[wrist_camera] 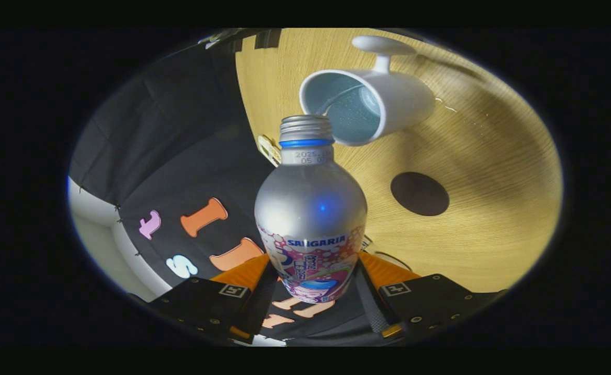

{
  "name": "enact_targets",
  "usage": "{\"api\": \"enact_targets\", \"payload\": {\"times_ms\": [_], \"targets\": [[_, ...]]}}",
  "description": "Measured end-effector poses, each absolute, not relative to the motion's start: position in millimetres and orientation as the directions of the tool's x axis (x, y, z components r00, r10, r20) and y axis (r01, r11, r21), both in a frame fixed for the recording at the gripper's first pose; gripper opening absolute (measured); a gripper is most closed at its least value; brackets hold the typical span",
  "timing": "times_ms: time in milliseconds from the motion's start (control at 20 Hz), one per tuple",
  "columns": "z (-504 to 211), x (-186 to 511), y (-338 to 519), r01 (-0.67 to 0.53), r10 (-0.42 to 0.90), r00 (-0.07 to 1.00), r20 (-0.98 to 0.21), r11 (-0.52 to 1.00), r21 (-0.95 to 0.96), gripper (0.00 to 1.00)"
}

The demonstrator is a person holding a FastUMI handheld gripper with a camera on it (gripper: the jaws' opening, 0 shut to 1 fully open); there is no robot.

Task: Take the bottle from table, then pour the juice into the cup, finally place the bottle on the coaster

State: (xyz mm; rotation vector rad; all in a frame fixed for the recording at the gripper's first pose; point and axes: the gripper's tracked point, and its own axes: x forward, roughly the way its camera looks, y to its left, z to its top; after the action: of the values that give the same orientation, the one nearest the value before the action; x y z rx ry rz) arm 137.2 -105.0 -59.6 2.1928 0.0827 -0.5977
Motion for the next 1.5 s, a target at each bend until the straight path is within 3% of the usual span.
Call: {"api": "enact_targets", "payload": {"times_ms": [1500], "targets": [[-46,138,-117,0.159,-0.181,0.895,-0.408,-0.726,0.670,0.77]]}}
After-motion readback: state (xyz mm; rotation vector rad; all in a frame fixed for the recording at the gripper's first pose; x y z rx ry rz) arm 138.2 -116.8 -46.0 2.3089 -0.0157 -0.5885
